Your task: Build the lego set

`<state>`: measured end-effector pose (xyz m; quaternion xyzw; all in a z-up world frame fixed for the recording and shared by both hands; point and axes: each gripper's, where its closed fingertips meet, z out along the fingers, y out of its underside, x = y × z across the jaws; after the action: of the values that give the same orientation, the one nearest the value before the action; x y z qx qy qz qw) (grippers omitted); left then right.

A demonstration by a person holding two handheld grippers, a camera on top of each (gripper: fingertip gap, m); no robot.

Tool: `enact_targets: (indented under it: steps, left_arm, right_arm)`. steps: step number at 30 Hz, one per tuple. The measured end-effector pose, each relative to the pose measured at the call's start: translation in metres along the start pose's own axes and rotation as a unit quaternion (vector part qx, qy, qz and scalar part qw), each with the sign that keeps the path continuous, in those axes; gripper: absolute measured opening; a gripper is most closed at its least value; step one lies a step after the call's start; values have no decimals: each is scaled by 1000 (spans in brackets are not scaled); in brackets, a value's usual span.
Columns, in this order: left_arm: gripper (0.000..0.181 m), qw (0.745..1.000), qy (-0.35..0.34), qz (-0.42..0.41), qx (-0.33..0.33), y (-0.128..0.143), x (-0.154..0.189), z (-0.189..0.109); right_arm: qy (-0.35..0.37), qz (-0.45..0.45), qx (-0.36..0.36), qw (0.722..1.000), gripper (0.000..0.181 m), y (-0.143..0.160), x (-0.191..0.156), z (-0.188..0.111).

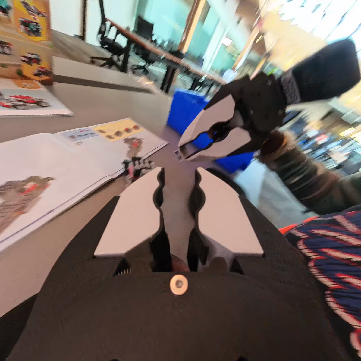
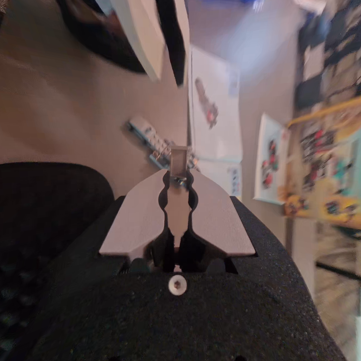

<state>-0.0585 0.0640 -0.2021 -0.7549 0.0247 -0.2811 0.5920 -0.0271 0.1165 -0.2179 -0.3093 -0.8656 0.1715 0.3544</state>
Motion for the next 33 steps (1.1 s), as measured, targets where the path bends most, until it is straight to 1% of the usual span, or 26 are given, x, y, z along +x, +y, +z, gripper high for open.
enact_targets:
  steps: [2, 5, 8, 11, 14, 16, 18, 20, 21, 23, 24, 29, 33]
  left_arm:
    - [25, 996, 59, -62, 35, -13, 10, 1]
    - [24, 987, 112, -101, 54, -24, 19, 2]
    - [24, 984, 134, -104, 45, -25, 25, 7]
    - [11, 984, 145, -102, 35, -23, 29, 10]
    - [9, 978, 167, -116, 46, -25, 31, 8]
    - [9, 967, 198, -145, 63, -30, 34, 4]
    - [8, 952, 239, -175, 82, -36, 41, -1]
    - [8, 933, 283, -197, 99, -44, 52, -6]
    - [8, 924, 302, -208, 106, -47, 57, -9]
    - [9, 911, 328, -225, 111, -51, 64, -11]
    - [9, 906, 337, -230, 113, -52, 66, -12]
    - [8, 902, 346, -235, 106, -52, 69, -13]
    - [8, 891, 368, -246, 95, -51, 73, -15]
  right_arm:
    - [11, -39, 21, 999, 16, -23, 2, -8]
    - [23, -72, 33, 997, 16, -43, 4, -14]
    - [28, -88, 34, 995, 16, -52, 2, -14]
    - [35, -90, 44, 994, 16, -60, 2, -17]
    - [46, -91, 56, 993, 16, -65, 2, -20]
    - [46, -79, 87, 992, 17, -72, 3, -26]
    - [35, -58, 138, 988, 17, -82, 3, -34]
    - [14, -35, 188, 981, 26, -90, 1, -40]
    - [4, -28, 209, 978, 27, -94, 0, -41]
    - [-1, -30, 248, 968, 18, -101, 0, -46]
    - [-6, -32, 259, 965, 18, -103, 0, -48]
    - [-36, -41, 260, 964, 18, -104, -2, -50]
    - [-70, -60, 258, 962, 17, -105, -7, -53]
